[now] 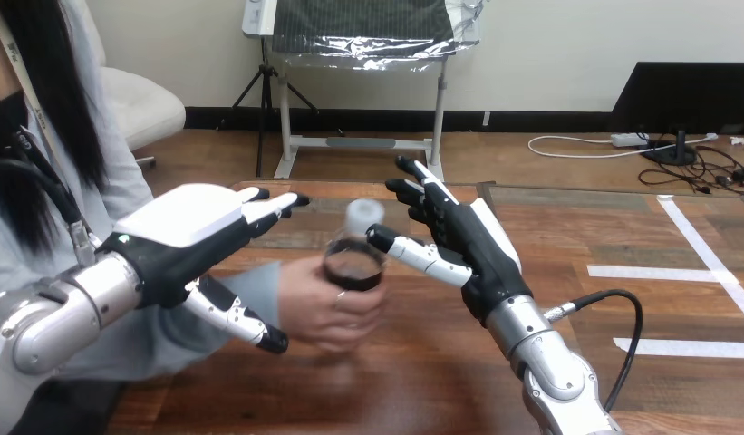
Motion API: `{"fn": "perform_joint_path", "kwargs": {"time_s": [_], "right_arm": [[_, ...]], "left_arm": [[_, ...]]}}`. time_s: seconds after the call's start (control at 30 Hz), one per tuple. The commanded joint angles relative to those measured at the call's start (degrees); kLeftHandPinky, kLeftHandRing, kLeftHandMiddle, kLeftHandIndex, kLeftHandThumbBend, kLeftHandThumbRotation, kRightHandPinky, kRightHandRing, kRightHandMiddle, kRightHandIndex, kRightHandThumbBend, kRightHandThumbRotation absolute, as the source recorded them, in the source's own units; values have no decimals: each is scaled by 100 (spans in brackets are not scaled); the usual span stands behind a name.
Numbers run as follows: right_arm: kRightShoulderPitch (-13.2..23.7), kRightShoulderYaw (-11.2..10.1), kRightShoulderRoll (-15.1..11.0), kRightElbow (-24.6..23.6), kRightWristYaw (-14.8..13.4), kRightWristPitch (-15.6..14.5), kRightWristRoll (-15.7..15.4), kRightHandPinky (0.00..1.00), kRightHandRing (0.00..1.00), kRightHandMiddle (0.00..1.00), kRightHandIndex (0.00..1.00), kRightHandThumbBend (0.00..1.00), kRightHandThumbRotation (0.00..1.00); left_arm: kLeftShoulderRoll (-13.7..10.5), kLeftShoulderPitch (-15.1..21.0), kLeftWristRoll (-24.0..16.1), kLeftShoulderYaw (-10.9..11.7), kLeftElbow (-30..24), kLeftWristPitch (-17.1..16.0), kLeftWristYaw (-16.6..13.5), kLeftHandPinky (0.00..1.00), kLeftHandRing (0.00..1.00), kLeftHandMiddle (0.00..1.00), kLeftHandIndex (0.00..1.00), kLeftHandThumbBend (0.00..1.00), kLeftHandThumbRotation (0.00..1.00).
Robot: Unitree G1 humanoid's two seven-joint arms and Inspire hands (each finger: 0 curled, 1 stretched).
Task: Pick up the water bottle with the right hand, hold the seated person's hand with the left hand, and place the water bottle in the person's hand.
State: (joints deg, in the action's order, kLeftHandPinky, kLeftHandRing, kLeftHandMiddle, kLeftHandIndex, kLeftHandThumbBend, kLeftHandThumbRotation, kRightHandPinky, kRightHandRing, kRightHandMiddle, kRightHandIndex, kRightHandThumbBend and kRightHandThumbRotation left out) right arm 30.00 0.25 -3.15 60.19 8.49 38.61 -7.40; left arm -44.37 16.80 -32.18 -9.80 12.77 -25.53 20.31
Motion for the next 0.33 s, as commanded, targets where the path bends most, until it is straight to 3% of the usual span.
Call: {"fn": "perform_joint_path", "kwargs": {"time_s": [0.0,0.3], "right_arm": [[435,50,-77,-178,-62,42,-19,96,95,91,97,100,62],[431,48,-95,-164,-61,70,-30,96,95,91,97,100,64]], "left_arm": [[-154,87,-75,156,-191,-27,-178,96,100,100,100,100,53],[-175,6,-58,179,-247,-7,-135,99,100,100,100,100,56]]}}
